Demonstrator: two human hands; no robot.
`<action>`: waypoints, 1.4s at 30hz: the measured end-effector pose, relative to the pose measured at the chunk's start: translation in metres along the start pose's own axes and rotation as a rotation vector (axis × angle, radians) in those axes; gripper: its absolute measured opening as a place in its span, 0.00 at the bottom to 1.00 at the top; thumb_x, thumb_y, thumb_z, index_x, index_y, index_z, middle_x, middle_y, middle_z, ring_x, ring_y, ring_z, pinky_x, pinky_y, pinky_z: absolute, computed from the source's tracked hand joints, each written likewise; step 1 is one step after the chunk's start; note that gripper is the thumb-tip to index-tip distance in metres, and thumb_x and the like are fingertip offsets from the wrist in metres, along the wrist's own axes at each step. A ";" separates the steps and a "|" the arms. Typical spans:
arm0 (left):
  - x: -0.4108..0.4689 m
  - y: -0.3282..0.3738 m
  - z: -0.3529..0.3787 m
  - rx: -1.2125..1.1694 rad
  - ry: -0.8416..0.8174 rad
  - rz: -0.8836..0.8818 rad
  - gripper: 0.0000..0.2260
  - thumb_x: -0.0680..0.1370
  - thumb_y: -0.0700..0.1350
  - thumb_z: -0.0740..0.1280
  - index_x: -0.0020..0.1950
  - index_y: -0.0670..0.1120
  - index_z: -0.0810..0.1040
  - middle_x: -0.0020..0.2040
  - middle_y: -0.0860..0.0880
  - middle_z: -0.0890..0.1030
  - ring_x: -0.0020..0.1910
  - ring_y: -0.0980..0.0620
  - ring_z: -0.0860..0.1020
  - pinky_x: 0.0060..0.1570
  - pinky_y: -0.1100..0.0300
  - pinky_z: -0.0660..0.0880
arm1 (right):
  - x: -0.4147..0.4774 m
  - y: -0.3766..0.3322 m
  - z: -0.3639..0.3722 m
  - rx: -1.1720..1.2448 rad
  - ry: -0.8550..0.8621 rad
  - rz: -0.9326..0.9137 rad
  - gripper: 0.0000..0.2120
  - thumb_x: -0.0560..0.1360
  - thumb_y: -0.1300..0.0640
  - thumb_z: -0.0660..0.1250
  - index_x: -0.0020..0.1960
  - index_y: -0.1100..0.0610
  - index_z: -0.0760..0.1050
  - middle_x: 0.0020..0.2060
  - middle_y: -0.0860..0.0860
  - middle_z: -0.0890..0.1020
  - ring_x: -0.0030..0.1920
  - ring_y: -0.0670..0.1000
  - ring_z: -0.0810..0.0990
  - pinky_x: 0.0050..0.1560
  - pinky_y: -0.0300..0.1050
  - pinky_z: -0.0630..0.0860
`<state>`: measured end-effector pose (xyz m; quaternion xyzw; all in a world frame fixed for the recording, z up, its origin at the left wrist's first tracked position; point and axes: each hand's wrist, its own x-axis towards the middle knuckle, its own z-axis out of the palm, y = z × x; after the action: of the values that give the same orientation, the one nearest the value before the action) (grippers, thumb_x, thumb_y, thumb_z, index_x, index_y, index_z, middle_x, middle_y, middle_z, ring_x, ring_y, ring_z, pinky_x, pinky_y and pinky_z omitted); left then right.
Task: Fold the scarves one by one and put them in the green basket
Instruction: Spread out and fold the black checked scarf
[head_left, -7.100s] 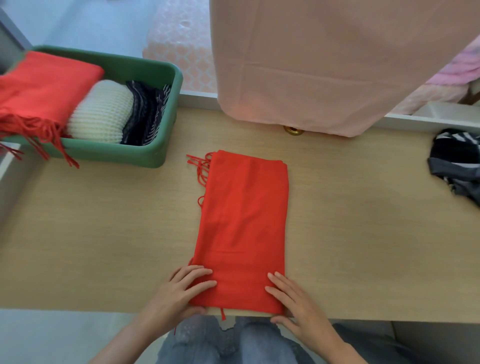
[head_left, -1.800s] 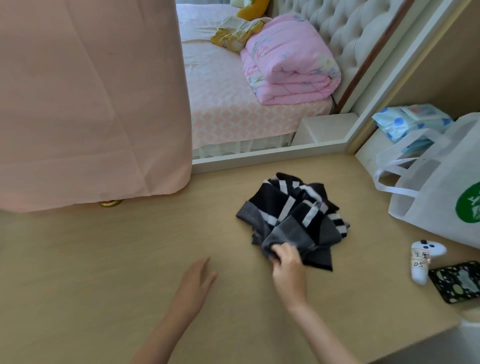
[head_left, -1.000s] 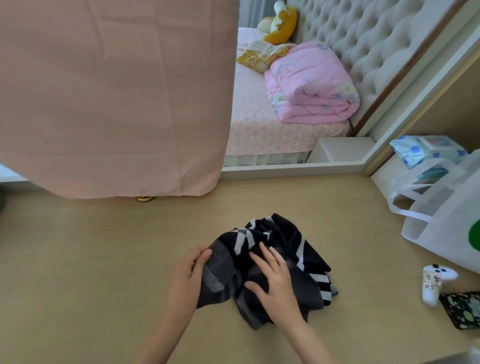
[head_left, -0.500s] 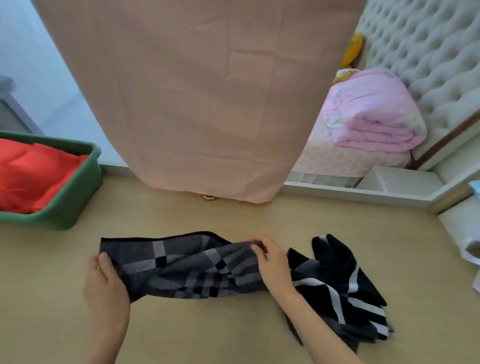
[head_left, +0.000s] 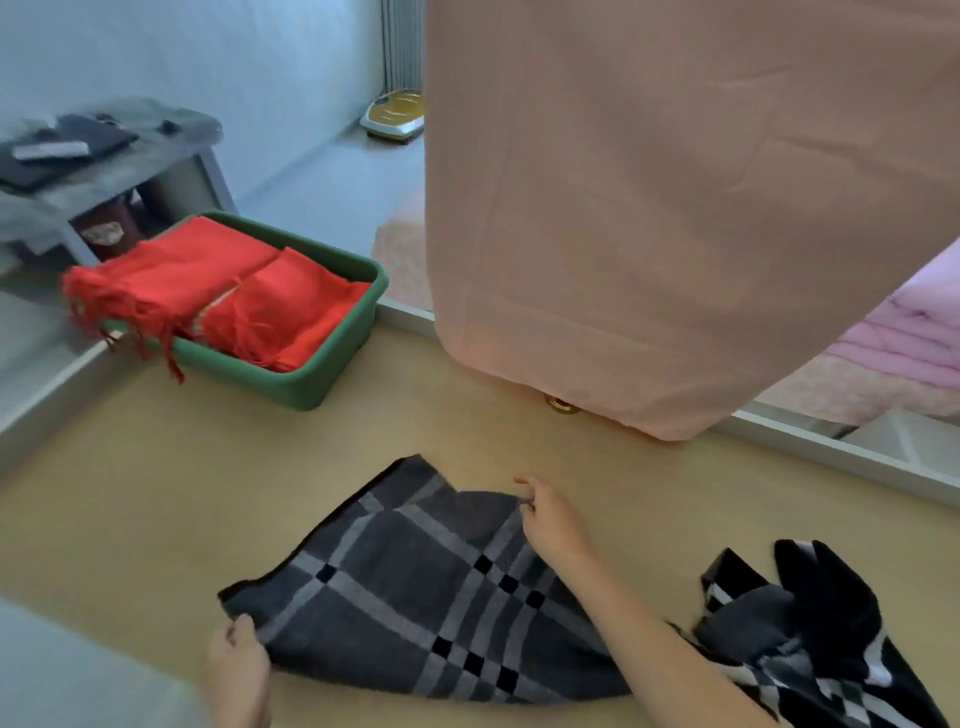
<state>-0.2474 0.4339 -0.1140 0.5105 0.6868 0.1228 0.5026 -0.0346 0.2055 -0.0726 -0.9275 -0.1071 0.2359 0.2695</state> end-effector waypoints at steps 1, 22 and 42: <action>0.006 -0.004 -0.004 0.008 -0.045 -0.041 0.17 0.83 0.40 0.57 0.65 0.28 0.68 0.65 0.29 0.71 0.62 0.30 0.71 0.61 0.42 0.68 | 0.003 -0.001 0.013 -0.040 -0.073 0.071 0.20 0.80 0.52 0.61 0.71 0.53 0.65 0.58 0.51 0.78 0.54 0.51 0.78 0.46 0.41 0.72; 0.207 0.047 -0.129 -0.145 0.135 0.172 0.09 0.83 0.41 0.57 0.59 0.40 0.72 0.58 0.39 0.77 0.55 0.38 0.77 0.56 0.43 0.75 | 0.088 -0.253 0.195 -0.189 0.032 -0.285 0.13 0.80 0.54 0.60 0.63 0.56 0.74 0.54 0.53 0.80 0.53 0.55 0.78 0.52 0.50 0.75; 0.273 0.027 -0.104 0.912 -0.152 0.966 0.27 0.82 0.60 0.40 0.79 0.49 0.55 0.78 0.46 0.56 0.78 0.50 0.48 0.74 0.54 0.42 | 0.072 -0.258 0.286 -0.570 -0.232 -0.601 0.42 0.68 0.30 0.23 0.74 0.53 0.30 0.75 0.51 0.32 0.74 0.52 0.30 0.74 0.50 0.31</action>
<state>-0.3098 0.7069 -0.2011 0.9294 0.3266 -0.0049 0.1718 -0.1322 0.5723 -0.1711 -0.8597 -0.4630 0.2108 0.0455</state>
